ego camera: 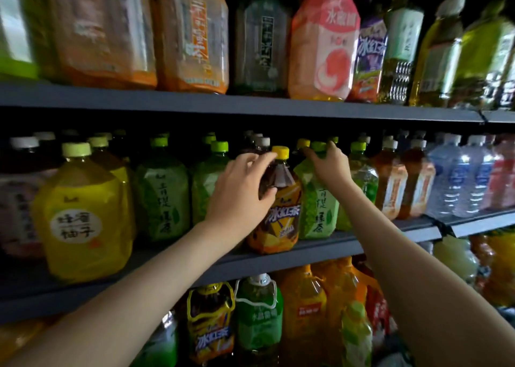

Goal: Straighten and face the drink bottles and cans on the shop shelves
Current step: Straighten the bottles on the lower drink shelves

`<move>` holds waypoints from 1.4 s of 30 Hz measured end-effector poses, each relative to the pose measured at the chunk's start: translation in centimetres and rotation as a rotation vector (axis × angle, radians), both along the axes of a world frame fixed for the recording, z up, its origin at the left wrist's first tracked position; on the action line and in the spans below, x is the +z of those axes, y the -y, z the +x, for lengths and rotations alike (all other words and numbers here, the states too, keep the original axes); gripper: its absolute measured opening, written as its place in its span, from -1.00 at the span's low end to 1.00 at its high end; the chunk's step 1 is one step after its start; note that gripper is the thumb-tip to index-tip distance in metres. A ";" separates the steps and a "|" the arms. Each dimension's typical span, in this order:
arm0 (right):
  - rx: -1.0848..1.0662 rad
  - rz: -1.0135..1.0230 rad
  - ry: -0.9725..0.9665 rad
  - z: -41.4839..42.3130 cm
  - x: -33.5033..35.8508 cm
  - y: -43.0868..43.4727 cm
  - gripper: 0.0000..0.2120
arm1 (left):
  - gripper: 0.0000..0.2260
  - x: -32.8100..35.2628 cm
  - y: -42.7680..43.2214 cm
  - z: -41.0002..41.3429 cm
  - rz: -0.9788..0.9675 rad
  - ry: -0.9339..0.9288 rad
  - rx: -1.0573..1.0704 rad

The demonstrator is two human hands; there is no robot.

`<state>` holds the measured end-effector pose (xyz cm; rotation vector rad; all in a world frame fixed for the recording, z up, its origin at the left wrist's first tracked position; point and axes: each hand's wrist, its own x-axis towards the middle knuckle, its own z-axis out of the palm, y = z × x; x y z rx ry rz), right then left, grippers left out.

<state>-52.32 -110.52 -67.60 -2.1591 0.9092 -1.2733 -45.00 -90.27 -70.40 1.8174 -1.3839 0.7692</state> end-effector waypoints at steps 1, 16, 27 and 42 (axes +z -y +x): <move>0.008 -0.015 0.035 -0.1 -0.1 0.0 -0.53 | -0.49 0.1 0.1 0.1 0.040 0.043 0.004; 0.046 -0.144 0.189 -8.4 -2.4 -6.0 -0.76 | -0.37 -1.0 1.3 0.2 0.223 -0.043 -0.024; 0.298 -0.080 0.282 -2.9 1.0 -17.1 -0.79 | -0.78 -1.6 -8.0 2.4 -0.231 -0.380 -0.153; 0.382 -0.039 0.178 14.0 -0.2 -23.5 -0.62 | -0.20 -6.6 -13.5 6.3 0.029 -0.125 0.361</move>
